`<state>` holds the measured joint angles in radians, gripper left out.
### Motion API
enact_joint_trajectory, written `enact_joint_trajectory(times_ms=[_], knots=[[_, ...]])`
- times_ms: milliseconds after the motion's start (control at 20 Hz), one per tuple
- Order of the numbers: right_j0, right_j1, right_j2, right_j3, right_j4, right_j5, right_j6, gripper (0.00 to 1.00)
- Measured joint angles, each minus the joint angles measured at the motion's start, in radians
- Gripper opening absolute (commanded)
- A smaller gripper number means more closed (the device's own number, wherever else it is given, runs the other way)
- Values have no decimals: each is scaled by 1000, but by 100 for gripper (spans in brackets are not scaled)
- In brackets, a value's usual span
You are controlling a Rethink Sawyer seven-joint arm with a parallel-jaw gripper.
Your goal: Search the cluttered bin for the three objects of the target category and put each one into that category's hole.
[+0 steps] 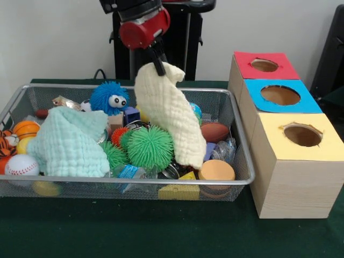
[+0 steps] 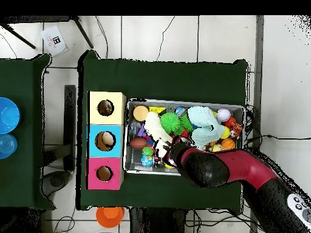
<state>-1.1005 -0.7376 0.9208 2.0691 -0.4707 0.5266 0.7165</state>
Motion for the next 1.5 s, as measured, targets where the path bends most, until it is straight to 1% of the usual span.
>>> enact_joint_trajectory(times_ms=[300, 500, 750, 800, 1100, 1200, 1250, 1350, 1400, 1500], knots=[[-46, -35, 32, 1, 23, 118, 0, 0], [-67, -48, 57, 0, 28, 175, 0, 0], [-103, -74, 92, -4, 30, 284, -6, 0], [-120, -84, 108, -8, 30, 339, -11, 0], [-153, -94, 144, -20, 30, 446, -13, 0], [-165, -94, 163, -20, 29, 447, -13, 0], [-184, -86, 197, -20, 34, 435, -13, 0], [-199, -77, 224, -19, 36, 418, -13, 0], [-213, -68, 248, -19, 37, 394, -13, 0], [-263, -24, 336, -18, 40, 261, -13, 0]])
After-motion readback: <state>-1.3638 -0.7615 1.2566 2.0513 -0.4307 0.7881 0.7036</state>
